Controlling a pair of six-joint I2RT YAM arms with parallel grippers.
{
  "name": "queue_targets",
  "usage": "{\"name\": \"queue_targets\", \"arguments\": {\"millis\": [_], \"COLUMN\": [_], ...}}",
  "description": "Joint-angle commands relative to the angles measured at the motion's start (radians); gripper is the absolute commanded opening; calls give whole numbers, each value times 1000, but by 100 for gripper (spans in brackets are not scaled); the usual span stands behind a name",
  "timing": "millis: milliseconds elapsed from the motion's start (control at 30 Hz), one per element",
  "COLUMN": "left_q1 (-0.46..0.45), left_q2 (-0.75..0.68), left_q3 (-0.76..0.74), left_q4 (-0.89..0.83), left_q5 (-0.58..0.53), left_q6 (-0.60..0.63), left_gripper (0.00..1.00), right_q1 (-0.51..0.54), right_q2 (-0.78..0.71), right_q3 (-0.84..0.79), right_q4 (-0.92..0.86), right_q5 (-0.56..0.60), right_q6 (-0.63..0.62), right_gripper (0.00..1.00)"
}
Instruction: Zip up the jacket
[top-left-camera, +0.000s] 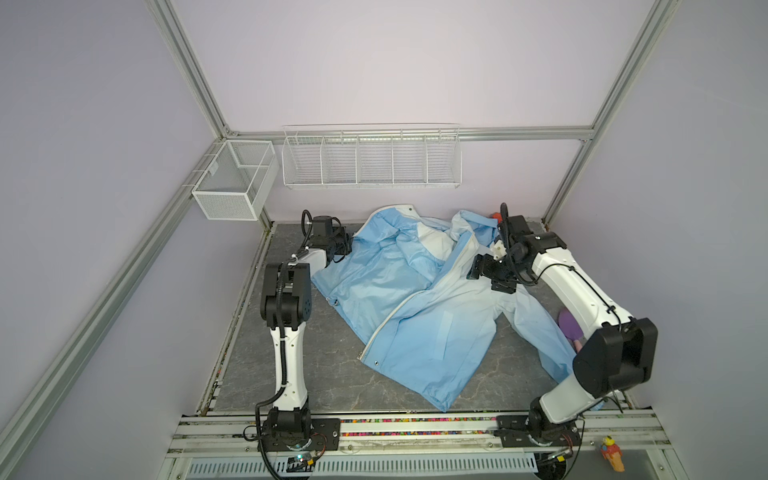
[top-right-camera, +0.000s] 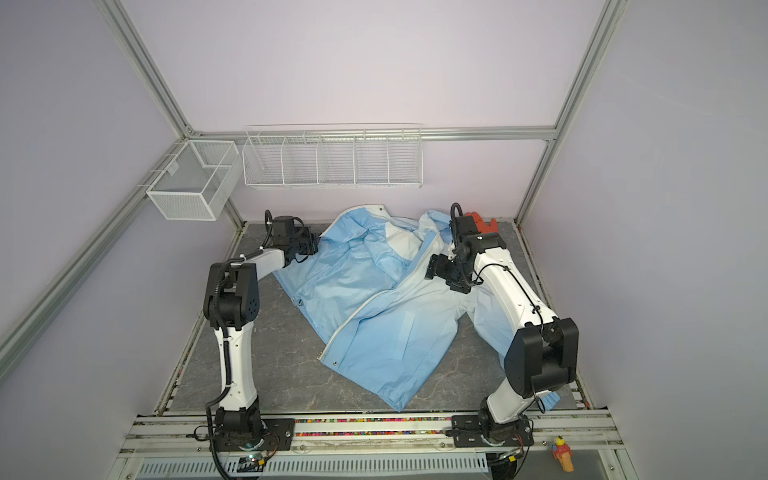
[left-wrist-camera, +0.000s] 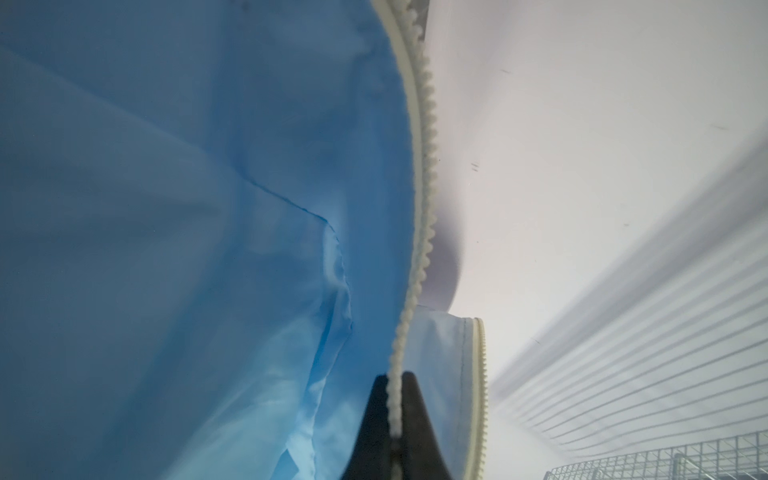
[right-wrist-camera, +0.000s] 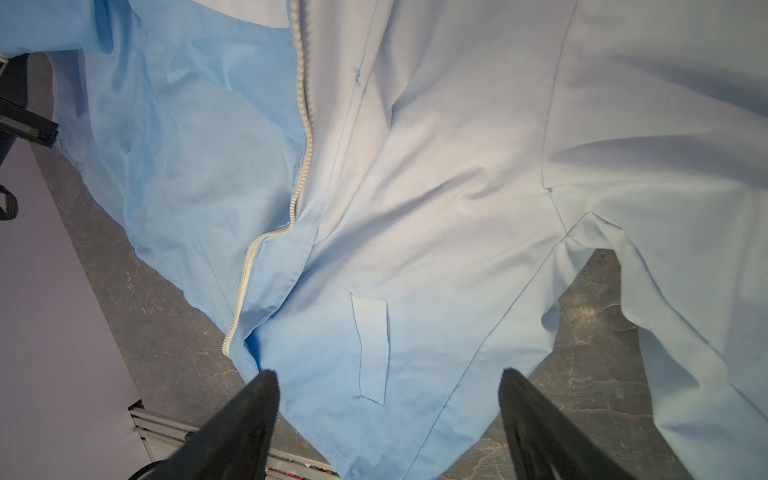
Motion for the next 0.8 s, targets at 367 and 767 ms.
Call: {"name": "queue_targets", "arguments": {"millis": [367,767], "left_q1": [-311,-765], "left_q2": [-404,-615], "left_q3": [67,-413], "left_q4": [-468,-369], "left_q5": [-19,-165], "left_q6": [121,-212], "left_gripper": [0,0], "right_q1": [-6,-119], "right_q2": [184,200], "right_q3": [-26,-4], "right_q4": [160,152], "right_q5": [-88,-161], "right_q6": [-17,-18], "right_gripper": [82,82]}}
